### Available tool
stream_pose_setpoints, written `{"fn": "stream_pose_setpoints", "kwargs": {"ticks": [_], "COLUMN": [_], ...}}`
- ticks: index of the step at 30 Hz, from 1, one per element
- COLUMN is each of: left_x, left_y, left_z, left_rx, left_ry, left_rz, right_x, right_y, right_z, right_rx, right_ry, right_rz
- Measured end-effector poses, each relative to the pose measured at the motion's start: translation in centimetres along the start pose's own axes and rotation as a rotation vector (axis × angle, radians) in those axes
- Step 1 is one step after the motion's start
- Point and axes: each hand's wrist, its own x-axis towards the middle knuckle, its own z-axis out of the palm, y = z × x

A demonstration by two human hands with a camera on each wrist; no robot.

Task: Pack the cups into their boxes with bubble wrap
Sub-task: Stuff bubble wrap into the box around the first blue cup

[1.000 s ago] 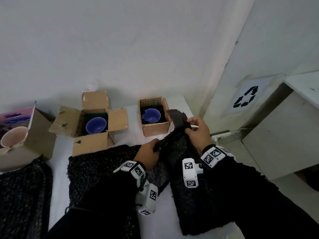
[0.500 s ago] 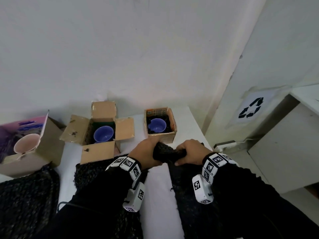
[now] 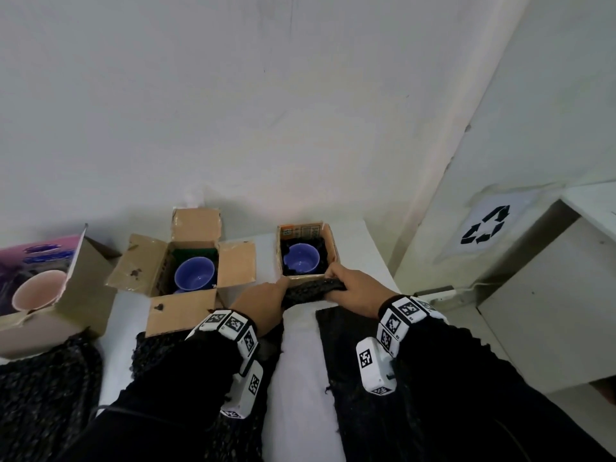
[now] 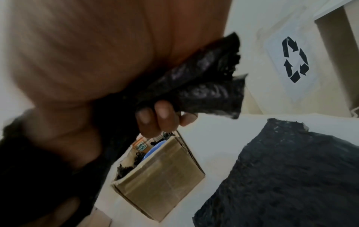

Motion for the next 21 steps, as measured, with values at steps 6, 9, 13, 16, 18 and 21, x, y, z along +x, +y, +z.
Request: {"fn": "stream_pose_setpoints", "kwargs": {"ticks": [6,9,13,16,18,21], "left_x": [0.6,1.9,2.9,3.1,3.2,2.9], "left_y": [-1.0,-1.4,-1.7,-0.9,-0.9,-0.7], "left_z": [-0.9,-2.2,-3.0,-3.8,-3.4,-3.4], "left_rx": [-0.214,-0.053,0.203,0.161,0.254,0.351], "left_ry": [0.176,0.288,0.427,0.384,0.357,0.310], "left_rz": [0.012,-0.021,-0.033,-0.055,-0.052,0.000], "right_x": [1.0,2.6,4.7,6.0,6.9,7.7], "right_y": [0.6,0.7,1.0,1.2,1.1,1.3], "right_z": [-1.4,-2.1,-2.5,-2.3,-1.8,-0.7], "right_rx": [0.072,-0.220,-0.506,-0.572,-0.511,-0.602], "right_ry": [0.060,0.165,0.440,0.577,0.457,0.230], "right_rz": [0.030,0.001,-0.071,-0.187,-0.260,-0.288]}}
